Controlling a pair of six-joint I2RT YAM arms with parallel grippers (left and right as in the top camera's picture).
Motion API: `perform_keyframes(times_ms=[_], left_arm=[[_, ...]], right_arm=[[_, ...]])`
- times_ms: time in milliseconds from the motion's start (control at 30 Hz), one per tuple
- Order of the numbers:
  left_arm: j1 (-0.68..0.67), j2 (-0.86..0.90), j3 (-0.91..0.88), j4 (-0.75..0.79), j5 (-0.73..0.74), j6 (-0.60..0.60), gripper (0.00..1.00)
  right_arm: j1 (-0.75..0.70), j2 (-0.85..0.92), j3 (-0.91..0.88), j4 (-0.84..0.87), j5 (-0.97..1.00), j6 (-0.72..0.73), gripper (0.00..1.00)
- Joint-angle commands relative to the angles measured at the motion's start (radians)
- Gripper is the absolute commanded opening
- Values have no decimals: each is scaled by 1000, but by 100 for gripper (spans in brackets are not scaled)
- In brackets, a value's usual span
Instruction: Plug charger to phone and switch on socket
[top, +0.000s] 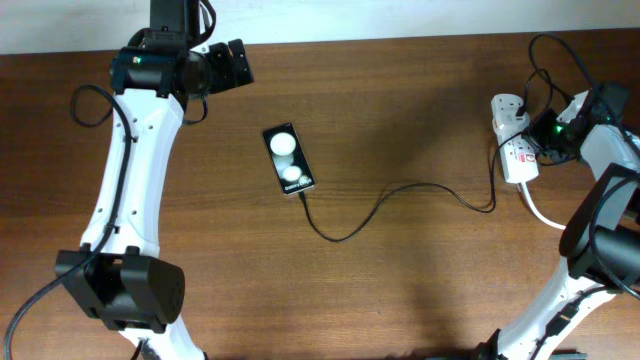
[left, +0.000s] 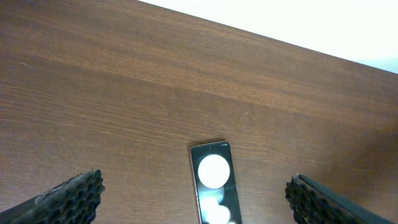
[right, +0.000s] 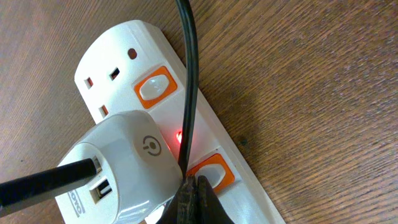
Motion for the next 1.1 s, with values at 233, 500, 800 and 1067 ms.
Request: perform_keyframes(times_ms=[233,500,800,1067], left_arm=[[6,-14,7,-2,-14,4,99],[6,-14,7,-2,-14,5,99],[6,-14,7,-2,-14,5,99],[6,-14,7,-2,-14,4,99]], right_arm=[[-196,-304,-49,-166,-50,-66,4],[-57,-833,-49,-246,-158,-306,4],[161,-1135,-49,-510,-154,-338,67],[161,-1073,-50,-642,-158,-388,99]])
